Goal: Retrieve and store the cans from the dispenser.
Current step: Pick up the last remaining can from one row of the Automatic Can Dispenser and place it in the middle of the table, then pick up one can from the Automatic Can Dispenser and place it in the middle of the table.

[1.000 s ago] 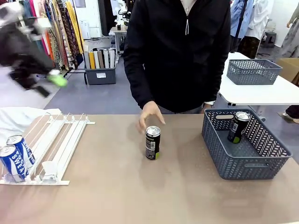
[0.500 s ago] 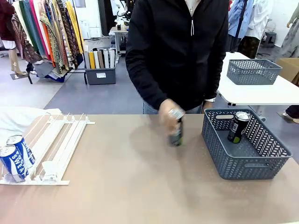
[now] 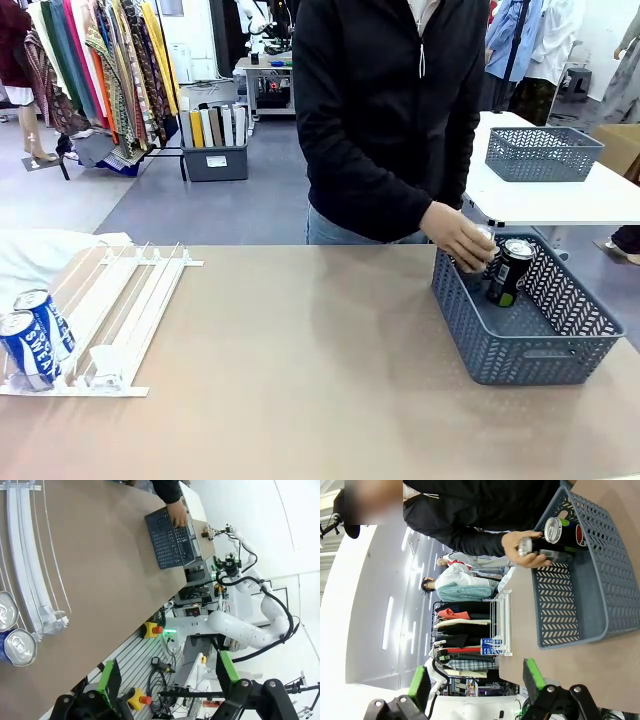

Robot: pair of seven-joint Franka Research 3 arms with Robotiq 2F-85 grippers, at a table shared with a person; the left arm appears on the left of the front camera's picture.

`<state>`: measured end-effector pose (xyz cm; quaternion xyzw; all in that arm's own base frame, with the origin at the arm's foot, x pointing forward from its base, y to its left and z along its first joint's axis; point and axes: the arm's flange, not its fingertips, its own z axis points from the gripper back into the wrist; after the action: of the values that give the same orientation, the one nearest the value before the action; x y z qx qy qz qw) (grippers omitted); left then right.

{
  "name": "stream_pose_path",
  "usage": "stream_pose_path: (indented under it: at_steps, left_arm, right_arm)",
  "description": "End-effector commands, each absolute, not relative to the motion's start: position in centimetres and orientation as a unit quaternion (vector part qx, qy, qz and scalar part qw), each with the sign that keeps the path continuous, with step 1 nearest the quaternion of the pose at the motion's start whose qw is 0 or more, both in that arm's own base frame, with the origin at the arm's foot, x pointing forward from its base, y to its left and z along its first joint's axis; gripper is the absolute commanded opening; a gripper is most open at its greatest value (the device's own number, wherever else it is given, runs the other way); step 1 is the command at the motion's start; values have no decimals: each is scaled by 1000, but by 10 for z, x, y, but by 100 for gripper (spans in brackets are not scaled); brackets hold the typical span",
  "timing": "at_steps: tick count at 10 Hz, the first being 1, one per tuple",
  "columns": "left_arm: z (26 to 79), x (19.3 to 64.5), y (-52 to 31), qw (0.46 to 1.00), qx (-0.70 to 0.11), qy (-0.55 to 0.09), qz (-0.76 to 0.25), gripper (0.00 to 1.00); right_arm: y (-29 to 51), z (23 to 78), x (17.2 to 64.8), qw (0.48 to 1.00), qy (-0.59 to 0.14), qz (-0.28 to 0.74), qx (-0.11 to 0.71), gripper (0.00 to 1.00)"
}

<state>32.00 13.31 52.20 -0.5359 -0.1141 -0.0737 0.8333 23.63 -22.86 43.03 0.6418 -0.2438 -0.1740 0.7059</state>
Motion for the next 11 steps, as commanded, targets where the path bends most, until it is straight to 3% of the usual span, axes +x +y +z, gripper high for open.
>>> stream_pose_path:
  at_steps: [1,8,11]
  left_arm:
    - [522,318,136,829,-541,-118,-77,100]
    - [521,319,136,833,-536,-115,-70,100]
    - [536,306,86,960,-238,-127,-80,100]
  right_arm:
    - [-230,430,233,712,-246,-161,637,100]
    - [-230,430,233,712,-246,-161,637,100]
    - [-230,430,233,712,-246,-161,637,100]
